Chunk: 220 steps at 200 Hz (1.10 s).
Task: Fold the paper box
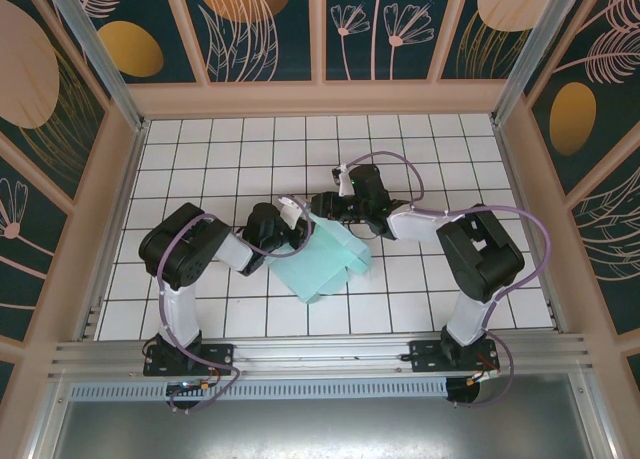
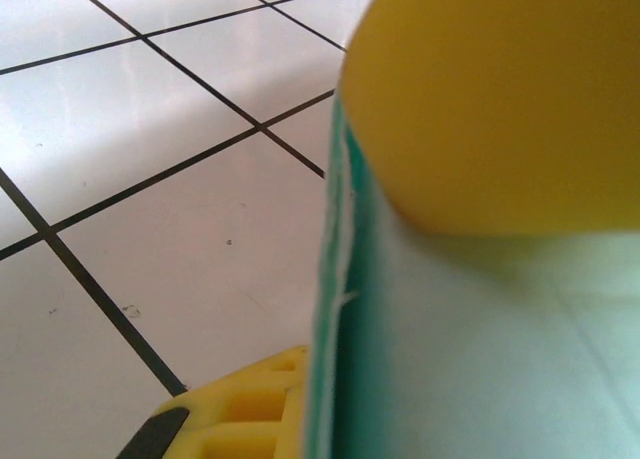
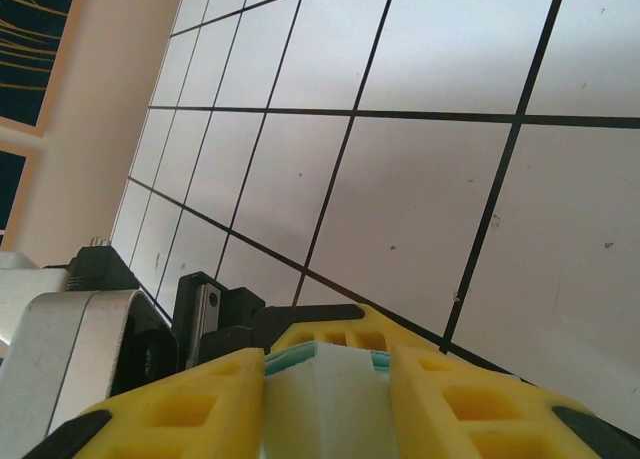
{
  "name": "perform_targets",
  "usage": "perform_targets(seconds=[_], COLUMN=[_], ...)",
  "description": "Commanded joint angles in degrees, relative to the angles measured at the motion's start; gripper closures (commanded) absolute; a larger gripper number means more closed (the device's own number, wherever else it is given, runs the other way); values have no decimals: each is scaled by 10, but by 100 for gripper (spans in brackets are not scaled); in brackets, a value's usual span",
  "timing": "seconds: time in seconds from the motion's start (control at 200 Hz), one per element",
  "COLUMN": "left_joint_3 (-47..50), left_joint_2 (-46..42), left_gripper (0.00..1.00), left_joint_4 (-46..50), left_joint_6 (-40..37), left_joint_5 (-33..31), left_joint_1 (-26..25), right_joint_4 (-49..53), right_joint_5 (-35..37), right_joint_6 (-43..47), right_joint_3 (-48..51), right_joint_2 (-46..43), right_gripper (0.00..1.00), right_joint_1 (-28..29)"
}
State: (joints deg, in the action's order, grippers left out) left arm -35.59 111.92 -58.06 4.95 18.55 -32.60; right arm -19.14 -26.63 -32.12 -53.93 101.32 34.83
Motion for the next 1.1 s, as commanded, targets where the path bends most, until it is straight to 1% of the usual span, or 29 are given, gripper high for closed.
perform_targets(seconds=[0.0,0.02,0.075,0.1,0.13,0.315,0.36,0.405,0.556,0.591,0.621,0.651,0.681,0.786,0.891,0.926,0.976,1.041,1.096], left_joint_3=[-11,-11,-10,-9,-9,-16,-15,-13,-10,-8,-6,-3,1,16,22,23,27,27,23], left_joint_2=[13,12,13,13,12,19,21,18,10,6,2,-2,-6,-29,-48,-52,-57,-58,-54], left_gripper=[100,99,84,80,79,79,85,100,100,89,78,71,68,68,75,76,75,70,69], left_joint_4=[-22,-22,-25,-27,-29,-27,-30,-30,-27,-27,-28,-31,-35,-51,-55,-59,-71,-85,-90], left_joint_6=[11,10,11,12,12,19,20,21,23,22,22,22,22,28,37,40,45,52,58], left_joint_5=[-20,-21,-23,-24,-24,-12,-11,-12,-4,-5,-6,-7,-9,-18,-28,-30,-31,-30,-31], left_joint_1=[2,2,2,2,2,2,2,2,2,2,2,2,2,2,2,2,2,2,2], right_joint_4=[42,41,37,35,33,21,18,19,26,26,26,27,27,26,26,24,23,23,21], right_joint_5=[-20,-21,-24,-25,-26,-30,-31,-29,-24,-24,-24,-23,-23,-23,-25,-27,-28,-29,-30], right_joint_6=[-7,-7,-10,-11,-12,-18,-19,-18,-14,-14,-14,-14,-15,-15,-17,-18,-19,-19,-20], right_joint_3=[21,21,22,23,24,31,32,32,34,34,34,34,33,32,33,34,34,35,36], right_joint_2=[16,17,17,17,18,15,13,13,15,16,16,16,15,15,16,17,16,17,16], right_gripper=[63,63,63,63,63,63,63,63,63,63,63,63,63,63,63,63,63,63,63], right_joint_1=[6,6,7,6,6,6,6,6,5,5,4,4,3,2,2,2,2,2,2])
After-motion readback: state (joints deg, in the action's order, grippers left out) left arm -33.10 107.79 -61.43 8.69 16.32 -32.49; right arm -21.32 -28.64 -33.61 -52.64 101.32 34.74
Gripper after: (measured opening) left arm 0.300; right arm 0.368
